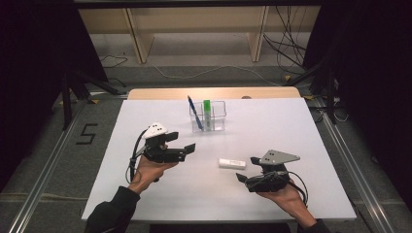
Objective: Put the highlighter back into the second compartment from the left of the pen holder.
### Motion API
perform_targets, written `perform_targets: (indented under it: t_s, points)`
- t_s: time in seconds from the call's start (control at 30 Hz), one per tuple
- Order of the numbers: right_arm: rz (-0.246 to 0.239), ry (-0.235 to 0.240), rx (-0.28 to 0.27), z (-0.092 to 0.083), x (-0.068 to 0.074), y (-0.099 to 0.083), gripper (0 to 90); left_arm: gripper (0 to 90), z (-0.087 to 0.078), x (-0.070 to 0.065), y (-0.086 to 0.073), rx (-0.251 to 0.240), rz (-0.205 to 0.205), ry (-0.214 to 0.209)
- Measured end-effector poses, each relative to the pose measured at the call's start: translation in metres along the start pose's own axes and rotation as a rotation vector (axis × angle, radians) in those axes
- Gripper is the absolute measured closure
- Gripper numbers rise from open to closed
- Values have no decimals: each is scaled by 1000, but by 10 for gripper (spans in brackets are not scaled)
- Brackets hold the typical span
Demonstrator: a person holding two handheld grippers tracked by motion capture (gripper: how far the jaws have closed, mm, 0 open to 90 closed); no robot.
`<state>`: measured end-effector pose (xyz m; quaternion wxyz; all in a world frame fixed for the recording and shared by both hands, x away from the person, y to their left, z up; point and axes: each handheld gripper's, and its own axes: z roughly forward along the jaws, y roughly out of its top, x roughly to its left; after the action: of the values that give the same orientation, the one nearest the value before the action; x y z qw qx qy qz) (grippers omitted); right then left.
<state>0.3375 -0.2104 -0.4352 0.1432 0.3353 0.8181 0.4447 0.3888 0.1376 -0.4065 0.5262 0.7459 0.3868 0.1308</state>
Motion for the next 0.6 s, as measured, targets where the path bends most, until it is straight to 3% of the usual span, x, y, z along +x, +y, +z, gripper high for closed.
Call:
perform_targets:
  t_s: [0.1, 0.33, 0.6]
  points:
    - [-1, 2, -3, 0, 0, 0, 226, 154, -3, -1, -4, 9, 27, 14]
    - [-1, 0, 5, 2, -1, 0, 224, 152, -14, -1, -10, -19, 6, 7]
    - [7, 0, 8, 3, -3, 0, 220, 152, -22, 0, -16, -19, 17, 11]
